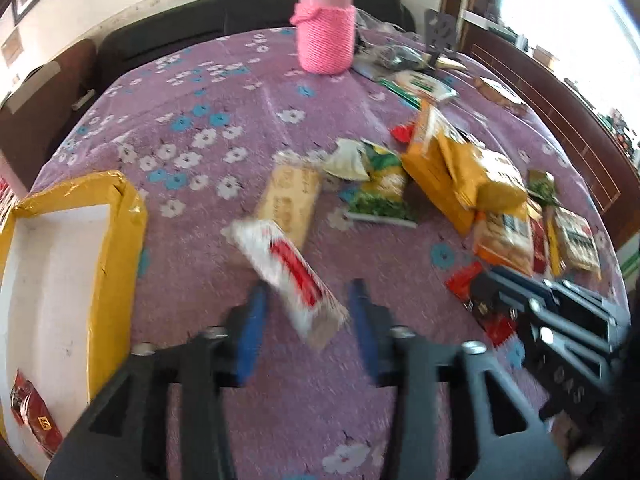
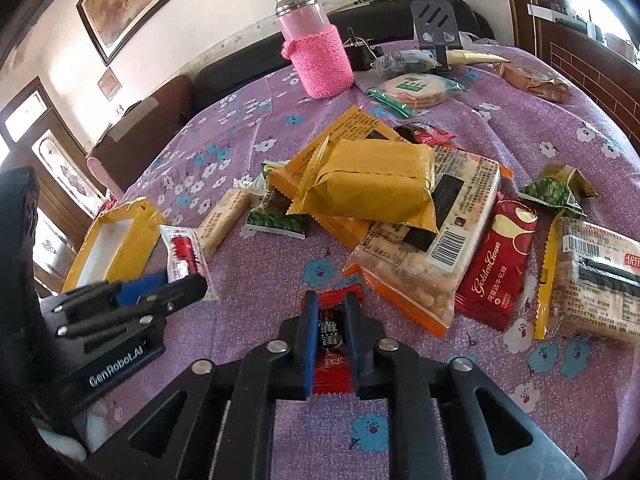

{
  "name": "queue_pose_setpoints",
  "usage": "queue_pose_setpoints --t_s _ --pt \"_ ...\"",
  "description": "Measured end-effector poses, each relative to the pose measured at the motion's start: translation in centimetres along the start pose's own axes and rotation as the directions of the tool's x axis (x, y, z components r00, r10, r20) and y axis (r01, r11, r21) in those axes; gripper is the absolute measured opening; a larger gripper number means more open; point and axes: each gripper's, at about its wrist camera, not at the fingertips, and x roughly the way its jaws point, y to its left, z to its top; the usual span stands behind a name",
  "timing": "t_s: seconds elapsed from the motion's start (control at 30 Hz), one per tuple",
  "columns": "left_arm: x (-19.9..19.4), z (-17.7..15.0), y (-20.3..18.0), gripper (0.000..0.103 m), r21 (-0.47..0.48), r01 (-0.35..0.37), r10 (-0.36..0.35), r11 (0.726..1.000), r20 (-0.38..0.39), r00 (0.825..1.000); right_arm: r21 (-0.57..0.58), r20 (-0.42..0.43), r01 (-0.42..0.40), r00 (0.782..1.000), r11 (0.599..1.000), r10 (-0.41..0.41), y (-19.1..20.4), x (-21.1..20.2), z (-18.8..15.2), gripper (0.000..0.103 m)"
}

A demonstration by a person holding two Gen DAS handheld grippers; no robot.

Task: Organize snacks
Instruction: 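Grasp the white-and-red sachet with the left tool while the right tool grasps a small red candy, then drop the red candy into the tray with the right tool while the left tool holds the sachet above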

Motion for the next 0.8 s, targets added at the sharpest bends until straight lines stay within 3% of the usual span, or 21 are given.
queue_pose_setpoints --t_s 0.03,0.13,0.2,0.23,0.27,0.3,0.37,0.5,0.63,0.8 --pt "0.1 0.2 0.2 0.050 -0.009 -0.011 0.011 1.000 0.008 1.000 0.004 -0.005 -0.001 1.000 1.000 0.001 0.0 0.1 0.0 0.028" --pt "1.4 1.2 0.0 0.055 -0.005 -0.066 0.066 0.998 0.011 0.998 -0.003 -0.006 0.001 1.000 1.000 -0.001 0.2 0.2 0.0 0.034" --pt "2.8 1.3 -0.6 0.055 0.042 -0.123 0.123 0.992 -0.010 0.992 -0.022 -0.005 0.009 1.000 1.000 -0.009 0.7 0.3 -0.1 0.039" --pt "2.7 1.1 -0.9 0.049 0.065 -0.133 0.132 0.989 0.022 0.991 -0.036 -0.004 0.013 1.000 0.999 -0.013 1.0 0.4 -0.1 0.040" --pt "2.5 0.8 -1.0 0.026 0.085 -0.139 0.137 0.987 0.022 0.990 -0.051 -0.003 0.017 1.000 0.999 -0.017 1.2 0.4 -0.2 0.040" --pt "2.3 0.7 -1.0 0.025 0.092 -0.119 0.117 0.989 0.024 0.993 -0.072 -0.003 0.024 1.000 0.997 -0.024 1.6 0.5 -0.3 0.039" --pt "1.9 0.5 -0.8 0.023 0.074 -0.087 0.086 0.993 0.012 0.996 -0.099 0.005 0.074 0.997 0.992 -0.074 1.9 0.6 -0.5 0.019" --pt "-0.1 0.0 0.7 0.021 0.014 -0.026 0.025 1.000 0.027 0.999 -0.066 0.028 0.007 1.000 0.998 -0.005 1.4 -0.3 -0.2 0.001" --pt "-4.0 -1.1 3.0 0.021 -0.053 0.063 -0.058 0.997 0.081 0.995 -0.049 0.041 -0.062 0.997 0.997 0.064 1.3 -0.7 -0.1 0.001" --pt "-9.7 -3.2 7.9 0.021 -0.161 0.124 -0.096 0.979 0.170 0.981 -0.088 0.116 -0.167 0.977 0.982 0.177 2.6 -2.5 -0.2 0.000"
